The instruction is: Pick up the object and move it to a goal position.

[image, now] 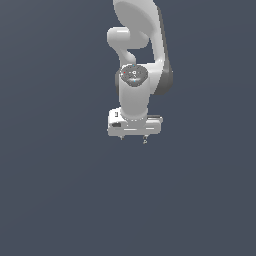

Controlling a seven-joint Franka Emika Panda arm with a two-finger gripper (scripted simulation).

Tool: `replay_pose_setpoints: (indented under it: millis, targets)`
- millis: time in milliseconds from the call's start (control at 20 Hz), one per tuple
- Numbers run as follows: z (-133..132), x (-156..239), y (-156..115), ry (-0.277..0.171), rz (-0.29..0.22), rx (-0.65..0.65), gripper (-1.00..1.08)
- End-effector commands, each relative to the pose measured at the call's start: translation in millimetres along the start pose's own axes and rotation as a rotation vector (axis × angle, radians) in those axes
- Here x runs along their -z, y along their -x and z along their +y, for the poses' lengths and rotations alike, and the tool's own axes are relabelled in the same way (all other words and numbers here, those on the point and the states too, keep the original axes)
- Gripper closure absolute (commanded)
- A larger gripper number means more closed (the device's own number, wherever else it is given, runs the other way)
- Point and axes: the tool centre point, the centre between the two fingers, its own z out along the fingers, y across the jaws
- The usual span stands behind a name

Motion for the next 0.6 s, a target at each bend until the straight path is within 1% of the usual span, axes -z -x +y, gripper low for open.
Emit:
replay_pose_setpoints:
  millis: [0,300,550]
  targets:
    - [-1.6,-3.6,1.4,0.003,0.000,0.036,-0.92]
    - [-7.4,-16.3,6.7,0.015,0.000,0.168,-0.92]
    - [-14.9,-30.8,13.4,0.026,0.000,0.325,-0.92]
